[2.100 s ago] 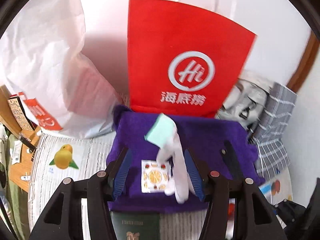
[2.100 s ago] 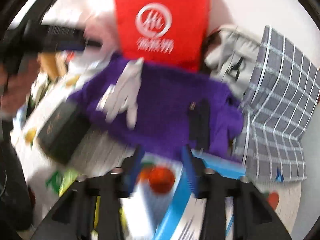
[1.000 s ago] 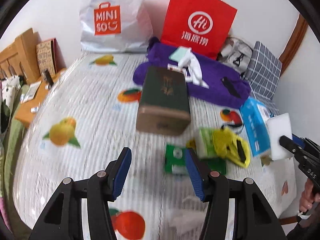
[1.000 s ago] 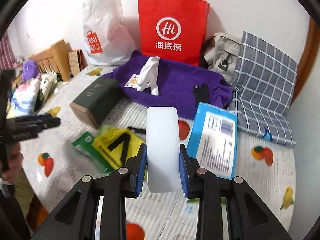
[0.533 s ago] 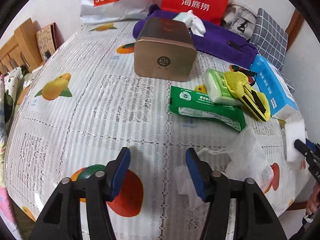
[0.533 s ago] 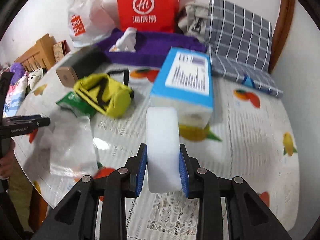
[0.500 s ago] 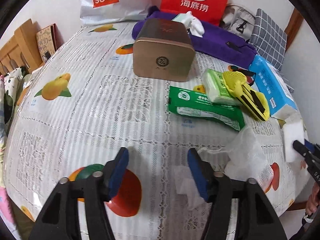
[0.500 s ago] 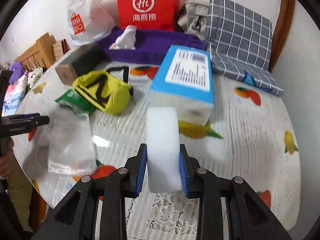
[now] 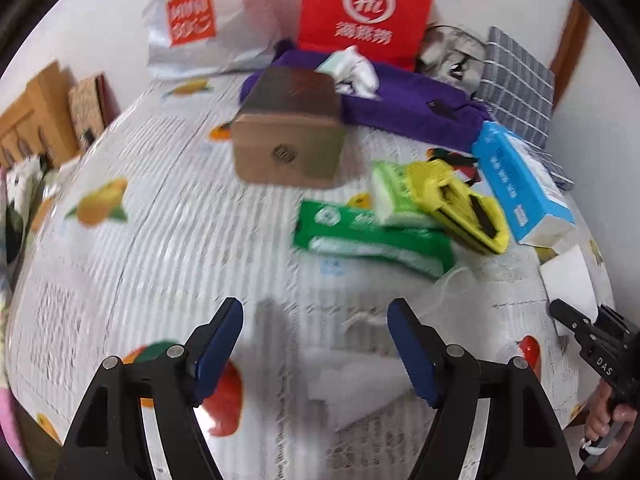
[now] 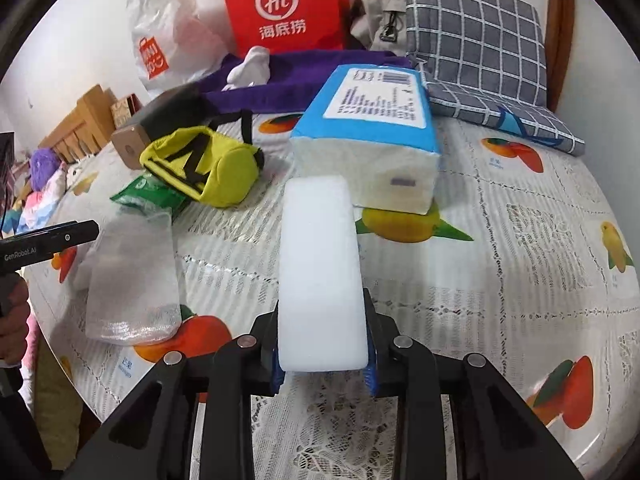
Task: Organize soft objects
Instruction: 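Grasp the white mesh item with the left tool while the right tool holds the foam block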
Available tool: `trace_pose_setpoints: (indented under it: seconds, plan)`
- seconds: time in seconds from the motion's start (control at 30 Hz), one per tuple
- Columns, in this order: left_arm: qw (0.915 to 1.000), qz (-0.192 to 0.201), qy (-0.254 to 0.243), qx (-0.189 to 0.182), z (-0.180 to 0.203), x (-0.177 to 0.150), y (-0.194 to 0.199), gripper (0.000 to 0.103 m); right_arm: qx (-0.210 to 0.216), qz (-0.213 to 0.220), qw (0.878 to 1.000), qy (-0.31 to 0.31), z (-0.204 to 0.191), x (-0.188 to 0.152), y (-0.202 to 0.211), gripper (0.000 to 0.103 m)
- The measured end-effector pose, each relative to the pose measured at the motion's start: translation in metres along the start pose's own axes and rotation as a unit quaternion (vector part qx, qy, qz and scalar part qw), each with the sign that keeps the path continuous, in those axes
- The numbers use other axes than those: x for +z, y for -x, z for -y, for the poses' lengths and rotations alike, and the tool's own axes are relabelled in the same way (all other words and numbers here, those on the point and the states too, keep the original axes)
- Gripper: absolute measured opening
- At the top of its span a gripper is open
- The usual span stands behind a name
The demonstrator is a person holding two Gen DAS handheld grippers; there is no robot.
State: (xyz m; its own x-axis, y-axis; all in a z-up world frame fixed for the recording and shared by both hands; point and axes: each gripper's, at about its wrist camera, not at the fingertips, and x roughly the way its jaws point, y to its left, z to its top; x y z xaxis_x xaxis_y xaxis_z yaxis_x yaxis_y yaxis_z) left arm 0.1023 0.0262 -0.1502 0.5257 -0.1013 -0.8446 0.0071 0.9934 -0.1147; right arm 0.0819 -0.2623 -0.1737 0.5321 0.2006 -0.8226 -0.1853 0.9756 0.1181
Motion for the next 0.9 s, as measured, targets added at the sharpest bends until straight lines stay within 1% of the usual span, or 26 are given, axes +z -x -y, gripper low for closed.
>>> trace_pose_setpoints:
  seconds: [0.1, 0.2, 0.27, 0.33, 0.43, 0.53, 0.63, 0.7, 0.8, 0.9]
  plan:
    - [0.9999, 0.001, -0.005, -0.014, 0.009, 0.008, -0.001, 0.072, 0.005, 0.003, 1.000, -0.001, 0.003, 0.001, 0.001, 0.029]
    - [0.9999, -0.006, -0.004, -0.016, 0.014, 0.012, -0.005, 0.072, 0.006, 0.004, 1.000, 0.003, 0.004, 0.001, 0.001, 0.029]
    - [0.9997, -0.015, -0.002, -0.020, 0.017, 0.012, -0.005, 0.072, 0.012, 0.003, 1.000, 0.000, 0.006, 0.000, 0.001, 0.030]
    - [0.9994, -0.016, -0.008, -0.030, 0.023, 0.009, 0.000, 0.072, 0.016, 0.001, 1.000, -0.001, 0.007, 0.000, -0.002, 0.030]
    - [0.9991, -0.008, -0.040, -0.008, 0.030, 0.001, 0.010, 0.073, 0.018, 0.005, 1.000, 0.001, 0.008, -0.001, -0.003, 0.030]
    - [0.9980, -0.015, -0.059, 0.016, 0.024, -0.010, 0.014, 0.073, 0.024, 0.006, 1.000, 0.001, 0.009, -0.003, -0.001, 0.030]
    - [0.9967, -0.028, -0.071, 0.028, 0.015, -0.019, 0.012, 0.073, 0.025, 0.007, 1.000, -0.001, 0.011, -0.005, 0.000, 0.030]
    - [0.9956, -0.035, -0.085, 0.021, 0.015, -0.027, 0.011, 0.073, 0.023, 0.007, 1.000, -0.002, 0.011, -0.006, 0.001, 0.030]
    - [0.9939, -0.036, -0.104, -0.007, 0.024, -0.034, 0.011, 0.073, 0.017, 0.005, 1.000, 0.000, 0.009, -0.007, 0.002, 0.030]
    - [0.9918, -0.036, -0.122, -0.013, 0.035, -0.036, 0.005, 0.074, 0.012, 0.003, 1.000, 0.002, 0.008, -0.008, 0.003, 0.030]
